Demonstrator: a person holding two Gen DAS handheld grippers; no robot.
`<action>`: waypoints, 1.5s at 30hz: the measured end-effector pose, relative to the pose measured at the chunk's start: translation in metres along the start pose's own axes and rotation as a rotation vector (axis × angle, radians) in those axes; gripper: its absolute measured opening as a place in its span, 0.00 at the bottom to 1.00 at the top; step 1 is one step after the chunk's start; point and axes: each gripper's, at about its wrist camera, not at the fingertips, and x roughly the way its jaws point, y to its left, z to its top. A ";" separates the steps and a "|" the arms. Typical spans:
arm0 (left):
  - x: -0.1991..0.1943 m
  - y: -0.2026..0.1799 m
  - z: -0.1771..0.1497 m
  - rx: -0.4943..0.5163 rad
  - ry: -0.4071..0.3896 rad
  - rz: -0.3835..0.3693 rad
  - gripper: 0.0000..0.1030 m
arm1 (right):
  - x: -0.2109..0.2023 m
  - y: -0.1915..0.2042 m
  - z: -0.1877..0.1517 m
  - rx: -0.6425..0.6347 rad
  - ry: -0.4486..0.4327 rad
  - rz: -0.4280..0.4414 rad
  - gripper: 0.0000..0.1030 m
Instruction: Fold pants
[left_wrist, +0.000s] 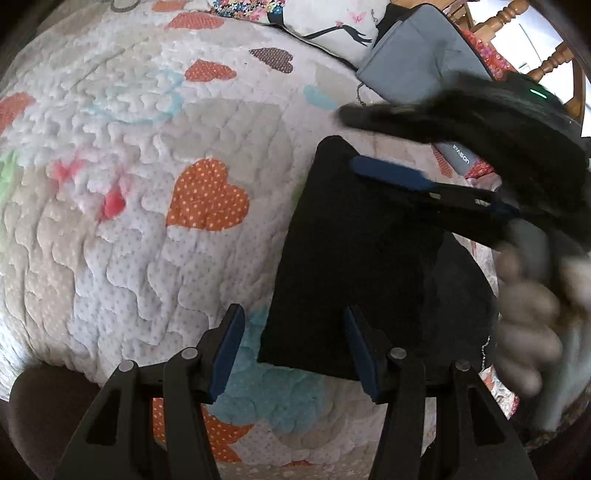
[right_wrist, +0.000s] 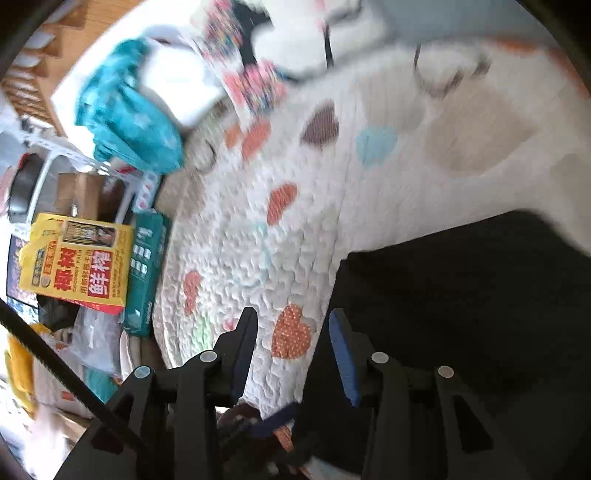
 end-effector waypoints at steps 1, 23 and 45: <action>0.001 0.000 0.001 0.002 0.002 -0.001 0.53 | 0.010 -0.005 0.004 0.006 0.003 -0.054 0.43; -0.005 -0.141 0.012 0.396 0.056 -0.053 0.56 | -0.268 -0.177 -0.206 0.387 -0.544 -0.290 0.55; 0.118 -0.310 0.018 0.626 0.175 -0.045 0.57 | -0.279 -0.219 -0.178 0.352 -0.627 -0.249 0.48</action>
